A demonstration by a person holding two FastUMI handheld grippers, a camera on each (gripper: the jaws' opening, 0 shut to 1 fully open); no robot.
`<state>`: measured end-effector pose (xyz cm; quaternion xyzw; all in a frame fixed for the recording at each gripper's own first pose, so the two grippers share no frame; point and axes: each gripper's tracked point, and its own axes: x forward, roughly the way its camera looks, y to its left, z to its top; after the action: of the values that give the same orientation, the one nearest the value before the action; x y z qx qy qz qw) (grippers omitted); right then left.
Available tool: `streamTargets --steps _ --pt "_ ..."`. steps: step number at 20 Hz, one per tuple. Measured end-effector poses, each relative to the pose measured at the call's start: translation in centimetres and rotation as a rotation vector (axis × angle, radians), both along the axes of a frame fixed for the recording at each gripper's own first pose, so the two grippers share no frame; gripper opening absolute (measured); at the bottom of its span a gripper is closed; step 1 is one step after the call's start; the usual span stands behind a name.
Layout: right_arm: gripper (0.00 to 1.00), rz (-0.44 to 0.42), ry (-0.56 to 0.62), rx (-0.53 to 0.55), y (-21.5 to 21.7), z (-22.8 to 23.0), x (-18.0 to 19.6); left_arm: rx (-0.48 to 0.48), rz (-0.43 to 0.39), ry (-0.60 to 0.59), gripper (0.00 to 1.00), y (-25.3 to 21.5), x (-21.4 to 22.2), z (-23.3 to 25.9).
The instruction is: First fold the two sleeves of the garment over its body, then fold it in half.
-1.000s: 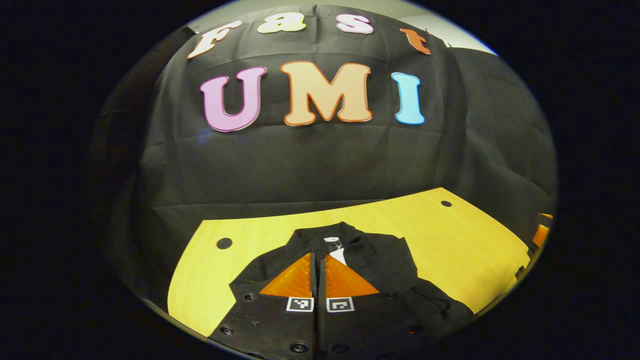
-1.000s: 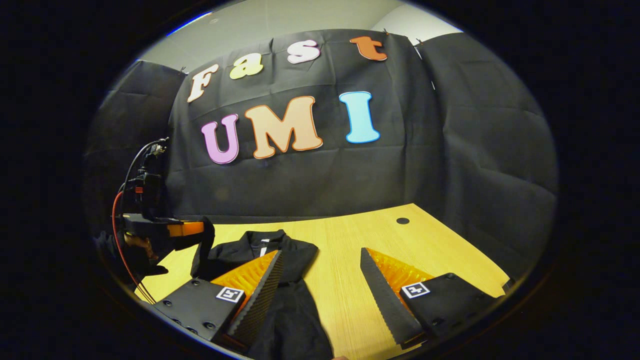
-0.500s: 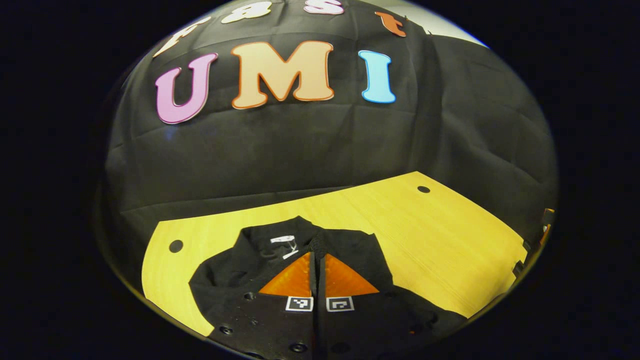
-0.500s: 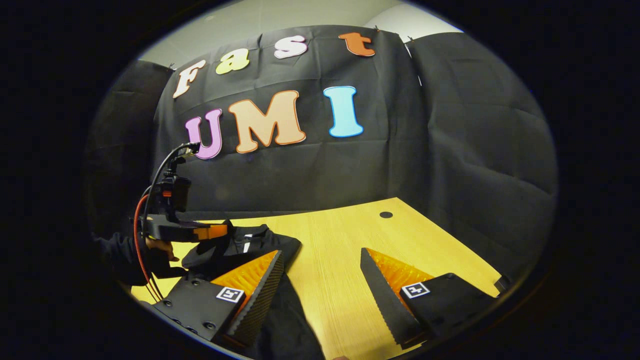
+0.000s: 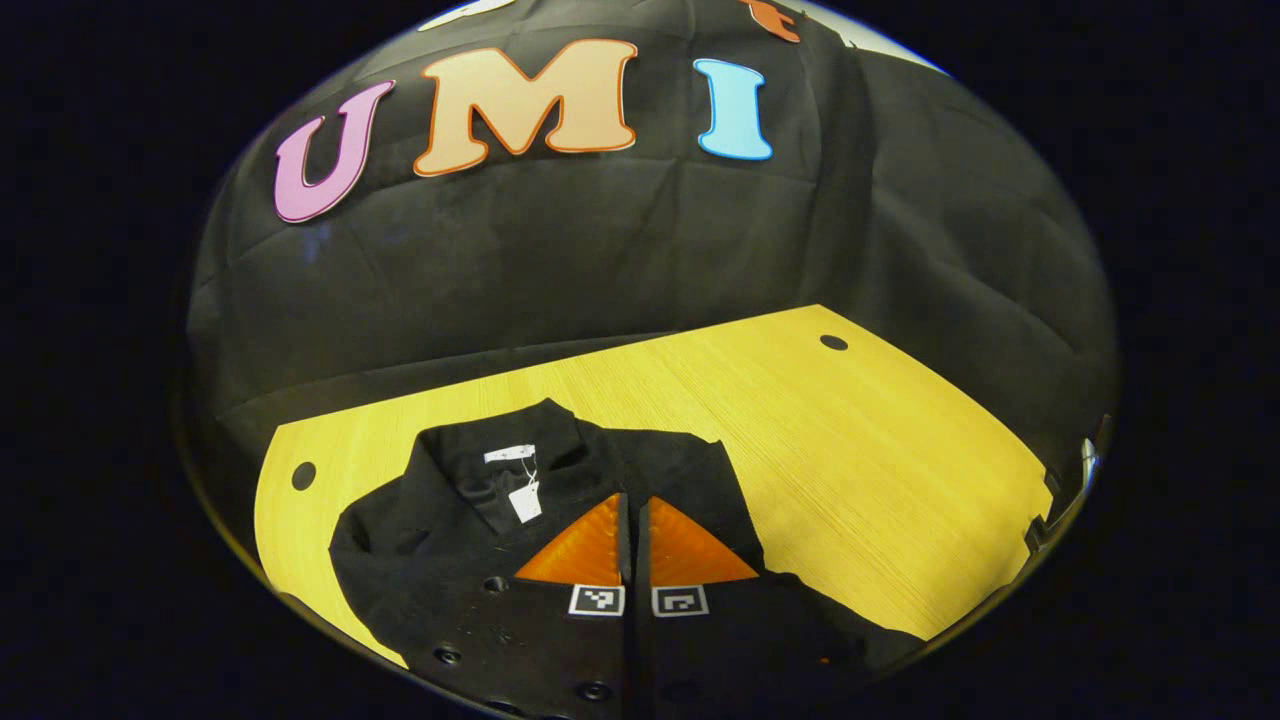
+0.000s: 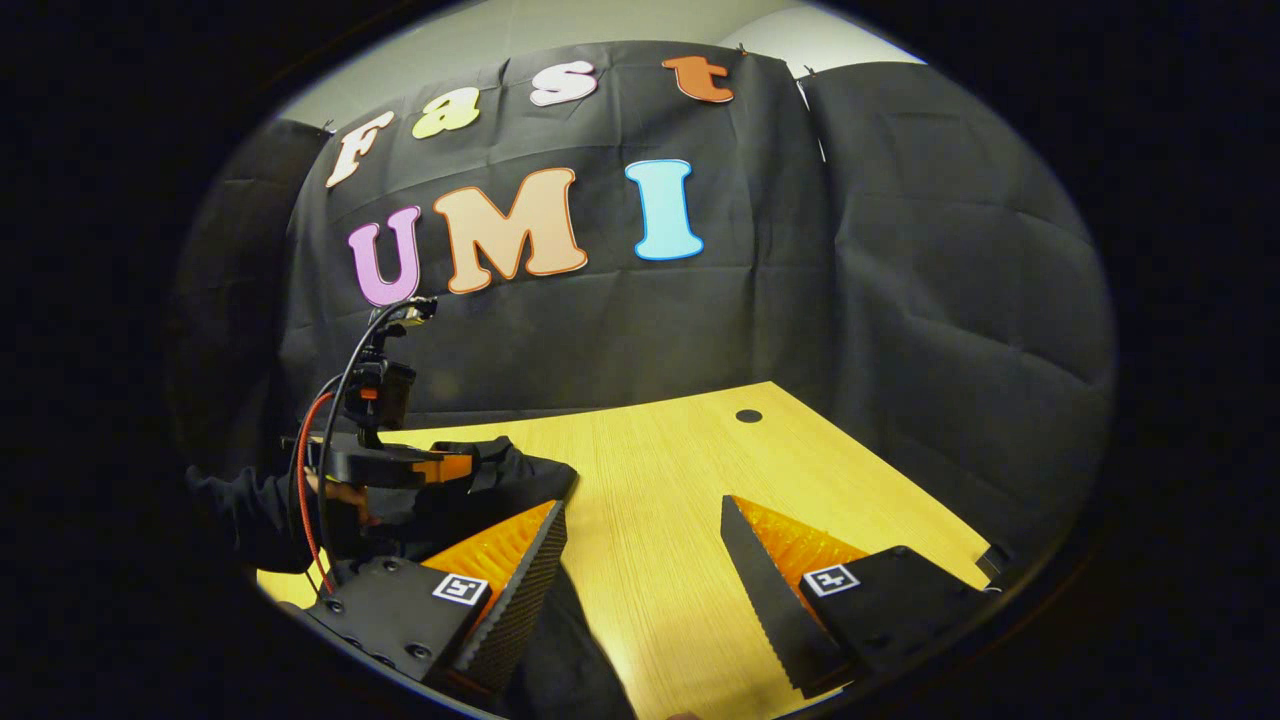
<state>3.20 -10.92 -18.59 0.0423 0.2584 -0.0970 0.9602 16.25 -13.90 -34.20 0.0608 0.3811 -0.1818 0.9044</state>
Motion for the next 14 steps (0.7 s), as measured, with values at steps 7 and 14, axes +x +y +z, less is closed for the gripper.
streamTargets --steps 7,14 --pt "0.98 0.117 -0.006 0.020 1.9 -0.6 0.1 -0.039 0.002 -0.135 0.93 -0.1 -2.0 6.9" --pt "0.98 0.231 -0.012 0.027 4.1 -1.5 -0.1 -0.002 0.171 -0.237 0.92 9.1 -9.4 13.0"
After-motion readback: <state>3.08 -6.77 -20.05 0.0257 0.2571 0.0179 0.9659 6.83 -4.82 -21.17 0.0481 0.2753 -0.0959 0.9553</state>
